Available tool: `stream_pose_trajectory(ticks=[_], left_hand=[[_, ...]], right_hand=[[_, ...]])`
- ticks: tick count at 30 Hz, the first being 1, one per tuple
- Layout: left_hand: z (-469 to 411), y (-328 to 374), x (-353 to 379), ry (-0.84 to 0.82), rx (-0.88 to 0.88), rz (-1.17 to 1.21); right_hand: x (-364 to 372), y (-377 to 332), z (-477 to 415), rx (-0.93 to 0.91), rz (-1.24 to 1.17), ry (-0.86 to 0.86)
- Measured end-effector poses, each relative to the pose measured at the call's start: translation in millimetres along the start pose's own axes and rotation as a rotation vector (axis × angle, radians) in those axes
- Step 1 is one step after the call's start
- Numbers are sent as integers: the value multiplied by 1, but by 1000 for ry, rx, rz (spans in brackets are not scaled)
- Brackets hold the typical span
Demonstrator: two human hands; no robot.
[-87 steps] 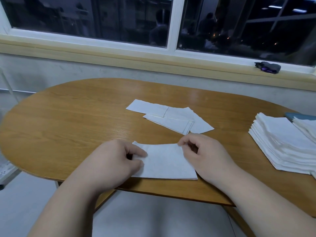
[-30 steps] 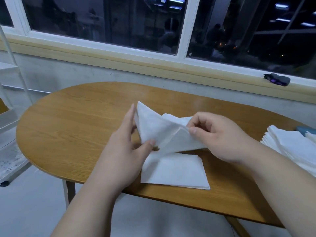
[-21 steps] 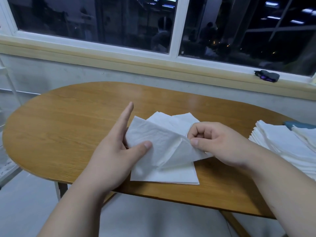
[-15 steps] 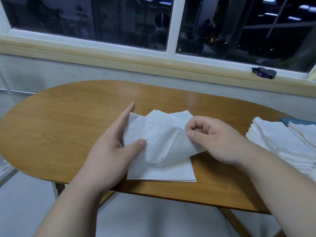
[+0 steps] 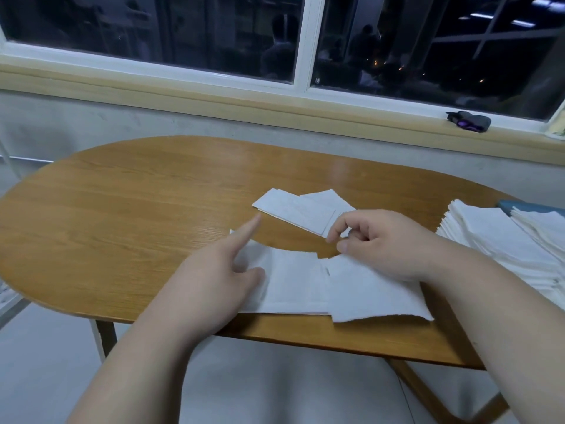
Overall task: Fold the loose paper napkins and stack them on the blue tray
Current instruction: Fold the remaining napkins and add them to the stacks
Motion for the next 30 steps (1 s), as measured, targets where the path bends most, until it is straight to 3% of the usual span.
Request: stream_pose_trajectory(ticks=[4,10,15,19,23,30], left_hand=[[-2,-5,3,10,-29,-43],[1,-4,-5,67,14,252],[2,2,1,19,41,263],[4,8,0,26,52,234],[5,11,0,23,100,232],[5,9,-1,0,139,463]], right_hand=[[7,23,2,66,103,-22],[-2,45,5,95,282,24],[-8,49,3,52,397,41],[7,25,3,-68,213,108],[34,4,0,-75,-53,31],[45,-8,-3,-99,-437,3]])
Point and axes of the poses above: each hand's wrist, its own z-axis away from the middle knuckle, its own x-axis out of the palm, y = z × x, the point moved 8 cm from there along -z, towards the middle knuckle, and after that the axes turned 13 degrees about -z, right-handed, at the moved point
